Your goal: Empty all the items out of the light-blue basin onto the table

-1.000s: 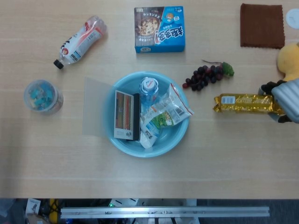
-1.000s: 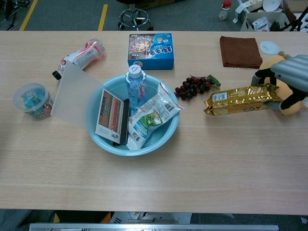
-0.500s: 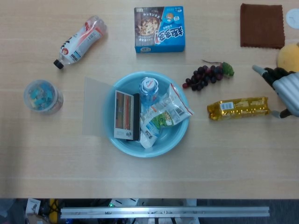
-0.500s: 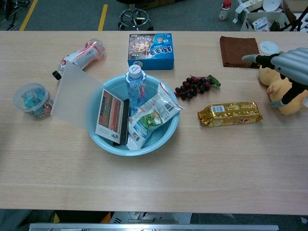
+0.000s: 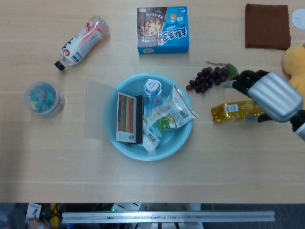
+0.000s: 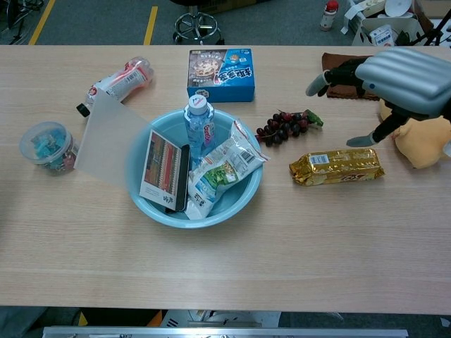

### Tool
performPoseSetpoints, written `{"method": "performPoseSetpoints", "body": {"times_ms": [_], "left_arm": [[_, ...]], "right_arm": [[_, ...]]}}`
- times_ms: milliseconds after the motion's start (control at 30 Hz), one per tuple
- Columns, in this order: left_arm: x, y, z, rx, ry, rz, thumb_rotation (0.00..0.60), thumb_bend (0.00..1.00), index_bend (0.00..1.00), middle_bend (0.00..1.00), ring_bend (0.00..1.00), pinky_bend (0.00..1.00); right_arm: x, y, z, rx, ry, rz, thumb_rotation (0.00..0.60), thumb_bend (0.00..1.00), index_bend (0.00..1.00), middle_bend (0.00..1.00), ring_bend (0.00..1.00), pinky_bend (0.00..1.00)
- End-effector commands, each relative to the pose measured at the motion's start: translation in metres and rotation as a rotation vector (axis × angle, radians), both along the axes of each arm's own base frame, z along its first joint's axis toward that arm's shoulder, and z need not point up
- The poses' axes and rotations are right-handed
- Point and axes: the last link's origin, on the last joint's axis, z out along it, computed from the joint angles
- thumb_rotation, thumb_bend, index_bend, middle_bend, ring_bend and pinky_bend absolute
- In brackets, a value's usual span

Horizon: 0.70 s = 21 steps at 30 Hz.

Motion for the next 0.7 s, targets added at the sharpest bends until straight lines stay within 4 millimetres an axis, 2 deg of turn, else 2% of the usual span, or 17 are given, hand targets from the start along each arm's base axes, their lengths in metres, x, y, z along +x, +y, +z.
{"method": "performPoseSetpoints", "body": {"times_ms": [33, 233, 533, 700], "left_arm": [[0.000, 0.000, 0.002, 0.007, -0.002, 0.000, 0.600, 0.31, 0.13, 0.23, 0.19, 0.17], [-0.005, -0.004, 0.007, 0.020, -0.005, 0.013, 0.600, 0.31, 0.13, 0.23, 0.19, 0.17], [-0.010, -0.003, 0.012, 0.021, 0.007, 0.017, 0.600, 0.31, 0.13, 0.23, 0.19, 0.17], [-0.007, -0.001, 0.010, 0.009, -0.006, 0.002, 0.600, 0.31, 0.13, 0.23, 0.19, 0.17]], "right_arm": [[0.021, -0.001, -0.014, 0.028, 0.022, 0.085, 0.600, 0.05, 0.26, 0.34, 0.28, 0.46], [0.040, -0.004, -0.030, 0.034, 0.068, 0.140, 0.600, 0.04, 0.26, 0.34, 0.28, 0.46], [0.049, -0.010, -0.035, -0.008, 0.032, 0.077, 0.600, 0.05, 0.26, 0.34, 0.29, 0.46], [0.069, -0.021, -0.047, 0.028, -0.017, 0.021, 0.600, 0.05, 0.26, 0.34, 0.29, 0.46]]}}
